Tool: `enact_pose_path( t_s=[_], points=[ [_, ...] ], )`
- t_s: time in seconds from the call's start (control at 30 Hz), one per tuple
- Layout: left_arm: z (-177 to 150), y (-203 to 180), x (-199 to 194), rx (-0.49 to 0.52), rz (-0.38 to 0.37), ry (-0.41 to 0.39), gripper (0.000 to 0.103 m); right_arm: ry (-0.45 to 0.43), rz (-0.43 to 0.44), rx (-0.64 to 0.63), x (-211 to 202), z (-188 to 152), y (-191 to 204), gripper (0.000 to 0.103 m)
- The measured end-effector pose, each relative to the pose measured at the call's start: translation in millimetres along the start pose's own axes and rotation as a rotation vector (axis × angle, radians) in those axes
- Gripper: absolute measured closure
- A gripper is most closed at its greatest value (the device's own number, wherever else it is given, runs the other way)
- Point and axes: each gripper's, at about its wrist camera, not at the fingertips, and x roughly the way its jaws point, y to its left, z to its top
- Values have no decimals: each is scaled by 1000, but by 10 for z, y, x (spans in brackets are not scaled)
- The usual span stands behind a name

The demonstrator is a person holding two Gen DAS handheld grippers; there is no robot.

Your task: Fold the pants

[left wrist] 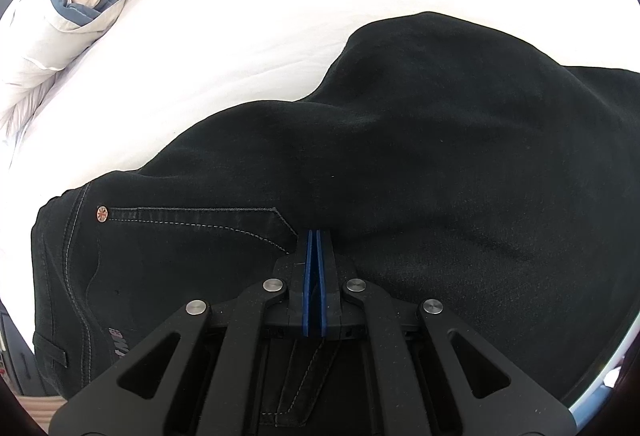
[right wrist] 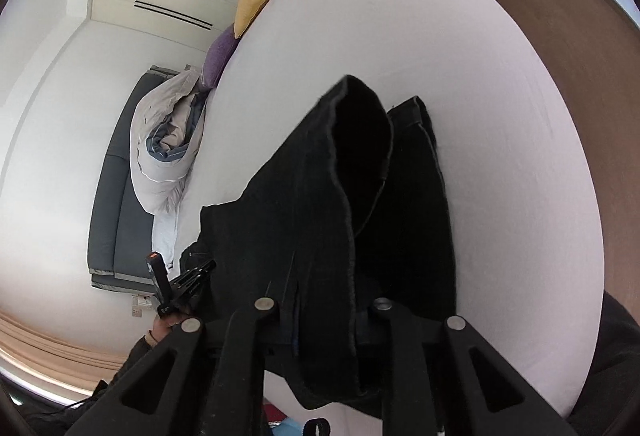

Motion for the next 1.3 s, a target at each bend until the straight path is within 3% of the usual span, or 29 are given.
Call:
enact_pose_path(
  t_s=[0.23, 0.33, 0.43, 0.6, 0.7, 0.77, 0.87, 1.03, 1.13, 1.3],
  points=[
    [46, 20, 6, 21, -3, 13, 101, -10, 24, 111, -46, -78, -108, 90],
    [45, 11, 7, 15, 0, 9, 101, 105, 93, 234, 132, -141, -388, 75],
    [28, 9, 2, 13, -1, 3, 101, 110, 211, 239, 35, -236, -435, 41],
    [48, -16, 1, 32, 3, 17, 101, 192, 205, 108, -142, -179, -392, 38],
    [57, -56, 12, 36, 14, 23, 101, 252, 156, 28, -117, -120, -305, 46],
    [65, -82, 12, 40, 24, 27, 101, 290, 114, -6, -43, -113, -234, 72],
    [88, -140, 22, 72, 39, 39, 101, 337, -1, -60, 79, -185, -173, 89],
    [116, -207, 27, 123, 52, 51, 101, 311, -153, -140, -29, -247, -96, 93],
    [117, -256, 41, 147, 63, 49, 101, 332, -177, -144, 34, -256, -130, 93],
    [80, -384, 49, 197, 95, 32, 101, 294, -153, -101, 17, -237, -253, 95]
  ],
)
